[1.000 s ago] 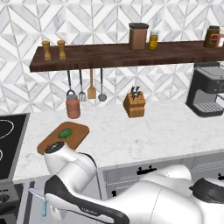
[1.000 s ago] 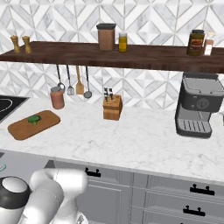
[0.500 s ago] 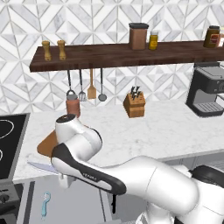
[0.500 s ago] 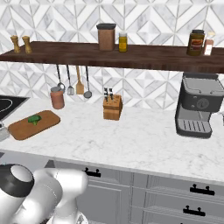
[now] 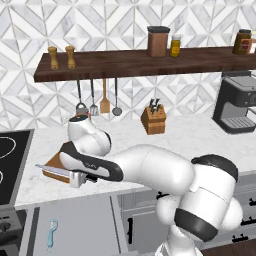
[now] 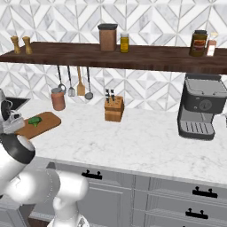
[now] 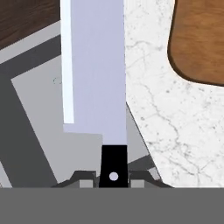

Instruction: Place the appropriate cutting tool for cutting the broccoli skin on the cutting board.

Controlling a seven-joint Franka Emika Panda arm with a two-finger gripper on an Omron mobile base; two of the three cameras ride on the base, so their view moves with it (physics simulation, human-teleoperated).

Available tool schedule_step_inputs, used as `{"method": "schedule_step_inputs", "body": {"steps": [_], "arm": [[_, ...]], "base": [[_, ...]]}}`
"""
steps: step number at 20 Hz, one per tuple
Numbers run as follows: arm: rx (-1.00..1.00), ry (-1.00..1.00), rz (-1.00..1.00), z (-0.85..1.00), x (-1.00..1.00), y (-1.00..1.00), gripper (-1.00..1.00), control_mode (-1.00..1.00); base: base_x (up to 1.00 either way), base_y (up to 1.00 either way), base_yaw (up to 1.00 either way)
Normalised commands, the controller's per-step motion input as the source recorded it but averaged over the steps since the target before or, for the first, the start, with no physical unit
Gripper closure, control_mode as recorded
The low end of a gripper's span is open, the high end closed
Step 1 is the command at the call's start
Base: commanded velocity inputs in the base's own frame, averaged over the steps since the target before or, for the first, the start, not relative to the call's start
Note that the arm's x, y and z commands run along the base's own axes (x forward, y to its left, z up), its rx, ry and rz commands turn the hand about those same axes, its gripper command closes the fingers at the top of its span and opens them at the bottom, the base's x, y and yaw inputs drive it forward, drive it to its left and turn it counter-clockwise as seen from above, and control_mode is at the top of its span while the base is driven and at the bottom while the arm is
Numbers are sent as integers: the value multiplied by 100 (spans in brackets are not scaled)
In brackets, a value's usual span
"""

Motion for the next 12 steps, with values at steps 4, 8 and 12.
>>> {"method": "schedule_step_inputs", "body": {"steps": [4, 8, 12], "arm": [[0, 7, 0, -6, 99, 25, 100, -100], [-3, 9, 0, -16, 93, 28, 100, -100], [-9, 6, 0, -28, 72, 21, 100, -100]], "base": [[0, 0, 0], [0, 0, 0], [0, 0, 0]]}}
